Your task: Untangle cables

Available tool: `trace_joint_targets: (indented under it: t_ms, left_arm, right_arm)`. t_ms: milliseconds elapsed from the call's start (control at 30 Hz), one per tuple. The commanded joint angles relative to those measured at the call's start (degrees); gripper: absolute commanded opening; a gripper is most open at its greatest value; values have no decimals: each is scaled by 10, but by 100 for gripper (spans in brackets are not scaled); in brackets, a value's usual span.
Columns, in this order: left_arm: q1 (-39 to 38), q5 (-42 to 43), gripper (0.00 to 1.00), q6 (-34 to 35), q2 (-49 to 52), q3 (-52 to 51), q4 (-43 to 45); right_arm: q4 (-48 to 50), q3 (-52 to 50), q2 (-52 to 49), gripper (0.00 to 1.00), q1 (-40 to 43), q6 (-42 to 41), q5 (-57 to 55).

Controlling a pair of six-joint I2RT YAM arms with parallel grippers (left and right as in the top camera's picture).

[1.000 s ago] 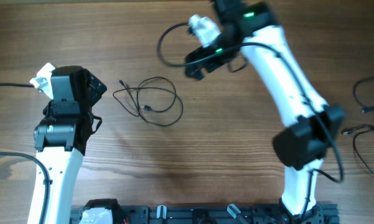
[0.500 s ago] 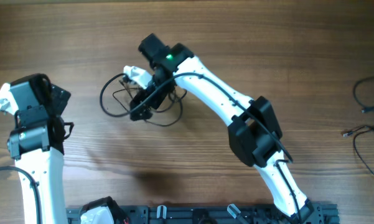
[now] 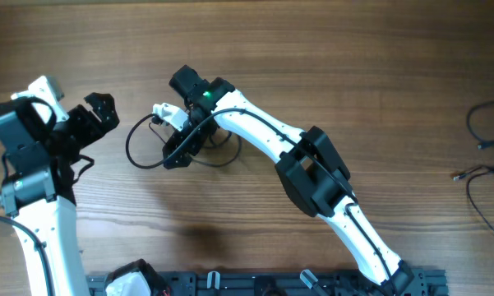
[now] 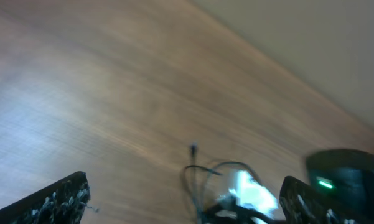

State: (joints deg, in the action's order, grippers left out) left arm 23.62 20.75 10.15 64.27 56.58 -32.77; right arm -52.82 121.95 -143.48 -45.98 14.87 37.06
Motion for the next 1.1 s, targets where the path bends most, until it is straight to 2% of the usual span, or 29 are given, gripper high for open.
trace_joint_targets:
  t_ms: [0, 33, 100, 167, 233, 333, 400, 467, 667, 800, 933, 1067]
  left_arm:
    - [48, 144, 100, -54, -4, 1, 10]
    - [64, 146, 100, -52, -4, 1, 8]
    - [93, 177, 100, -53, -4, 1, 4]
    - [104, 193, 100, -53, -4, 1, 4]
    - [104, 198, 100, -55, -4, 1, 4]
    - [104, 219, 100, -55, -4, 1, 5]
    - [104, 234, 100, -55, -4, 1, 5]
    - [104, 243, 100, -55, -4, 1, 4]
    - [102, 266, 100, -55, -4, 1, 0]
    - [58, 269, 100, -99, -3, 0, -22]
    - [17, 267, 100, -99, -3, 0, -21]
    - [-8, 268, 100, -99, -2, 0, -22]
  right_arm:
    - [8, 2, -6, 91, 1, 0, 5]
    - [11, 2, -6, 87, 2, -1, -2]
    - [16, 2, -6, 72, 3, -16, -21]
    - [20, 2, -6, 67, 3, -16, -25]
    - [22, 2, -6, 55, 4, -16, -30]
    - [24, 2, -6, 27, 8, -16, -57]
    - [24, 2, -6, 13, 14, -20, -82]
    - [24, 2, -6, 7, 31, -30, -130]
    - [-9, 2, -6, 4, 104, -45, -224]
    - [-64, 2, -6, 4, 169, -60, -278]
    - [-97, 2, -6, 20, 182, -58, -298]
    - [-113, 2, -6, 20, 187, -66, -399]
